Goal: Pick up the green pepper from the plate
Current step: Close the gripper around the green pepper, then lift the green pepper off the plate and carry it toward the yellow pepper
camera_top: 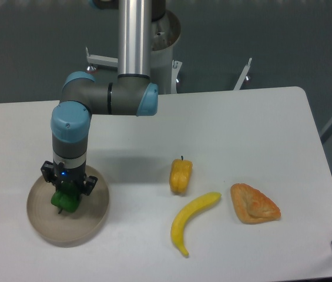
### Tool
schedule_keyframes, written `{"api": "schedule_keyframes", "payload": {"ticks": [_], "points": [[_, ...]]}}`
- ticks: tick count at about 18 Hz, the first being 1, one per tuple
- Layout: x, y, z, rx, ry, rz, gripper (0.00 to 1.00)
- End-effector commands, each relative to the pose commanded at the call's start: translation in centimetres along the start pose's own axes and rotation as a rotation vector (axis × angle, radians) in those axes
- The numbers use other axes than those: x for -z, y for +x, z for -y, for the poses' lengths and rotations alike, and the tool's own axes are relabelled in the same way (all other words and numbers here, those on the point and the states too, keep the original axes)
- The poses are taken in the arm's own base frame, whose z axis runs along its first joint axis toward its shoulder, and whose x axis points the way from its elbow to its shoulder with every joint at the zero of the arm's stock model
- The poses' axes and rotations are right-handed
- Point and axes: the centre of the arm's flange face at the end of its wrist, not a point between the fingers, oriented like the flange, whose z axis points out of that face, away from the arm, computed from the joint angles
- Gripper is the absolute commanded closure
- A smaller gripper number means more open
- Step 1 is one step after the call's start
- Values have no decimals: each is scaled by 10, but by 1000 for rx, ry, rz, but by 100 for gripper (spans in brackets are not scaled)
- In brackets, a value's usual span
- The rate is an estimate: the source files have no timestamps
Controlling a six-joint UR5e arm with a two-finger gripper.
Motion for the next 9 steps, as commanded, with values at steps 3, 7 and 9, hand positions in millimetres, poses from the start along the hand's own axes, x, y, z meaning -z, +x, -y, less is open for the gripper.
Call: {"api": "schedule_keyframes", "payload": {"ticks": [3, 7, 9], "points": [[13, -1, 8, -5, 25, 8, 60], [42, -31, 12, -50, 58, 33, 63], [70, -67, 9, -40, 85, 81, 63]]}}
